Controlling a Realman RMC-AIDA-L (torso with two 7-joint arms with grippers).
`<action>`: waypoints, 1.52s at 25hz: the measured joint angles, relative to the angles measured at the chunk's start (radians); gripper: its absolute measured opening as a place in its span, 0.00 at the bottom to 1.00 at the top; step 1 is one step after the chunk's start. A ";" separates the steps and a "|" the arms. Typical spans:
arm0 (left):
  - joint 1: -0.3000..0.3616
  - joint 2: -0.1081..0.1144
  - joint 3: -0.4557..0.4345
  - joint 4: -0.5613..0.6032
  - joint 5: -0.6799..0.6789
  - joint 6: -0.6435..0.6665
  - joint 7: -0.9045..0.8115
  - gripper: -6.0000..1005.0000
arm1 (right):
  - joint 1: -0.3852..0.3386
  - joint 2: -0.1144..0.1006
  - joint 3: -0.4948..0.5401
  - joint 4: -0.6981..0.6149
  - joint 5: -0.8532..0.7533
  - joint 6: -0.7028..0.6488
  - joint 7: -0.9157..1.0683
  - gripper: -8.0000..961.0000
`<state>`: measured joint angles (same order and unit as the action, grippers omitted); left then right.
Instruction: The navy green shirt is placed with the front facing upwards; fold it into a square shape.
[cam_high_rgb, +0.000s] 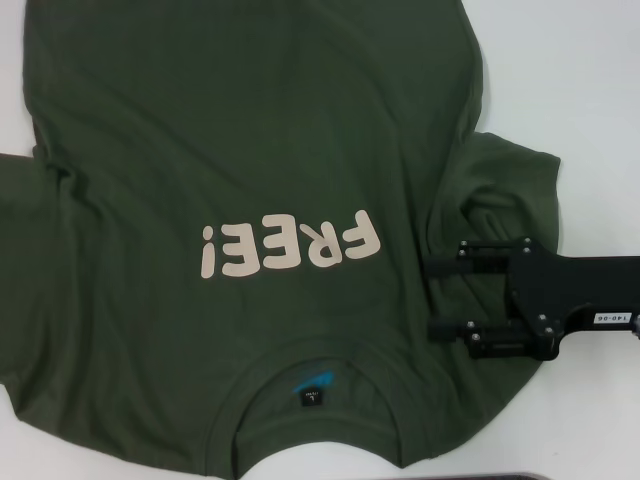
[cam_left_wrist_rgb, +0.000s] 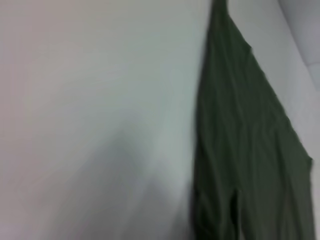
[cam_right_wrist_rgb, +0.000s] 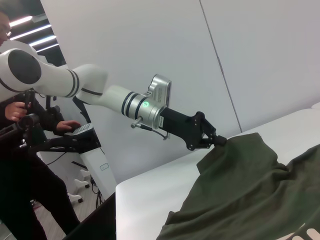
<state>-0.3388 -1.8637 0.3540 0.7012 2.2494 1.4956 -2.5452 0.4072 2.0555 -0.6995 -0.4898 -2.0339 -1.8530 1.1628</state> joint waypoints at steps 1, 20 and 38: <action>0.000 0.001 -0.008 0.003 -0.004 0.022 0.006 0.03 | 0.000 0.000 0.000 0.000 0.000 0.000 0.000 0.76; -0.126 -0.120 -0.068 -0.062 -0.013 0.119 0.064 0.04 | 0.001 0.004 -0.007 0.001 -0.003 0.012 0.000 0.76; -0.190 -0.176 -0.008 -0.175 -0.020 0.021 0.126 0.04 | -0.006 0.007 -0.006 0.003 -0.003 0.012 0.000 0.76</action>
<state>-0.5287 -2.0393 0.3457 0.5261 2.2294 1.5165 -2.4195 0.4011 2.0630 -0.7057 -0.4868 -2.0371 -1.8406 1.1628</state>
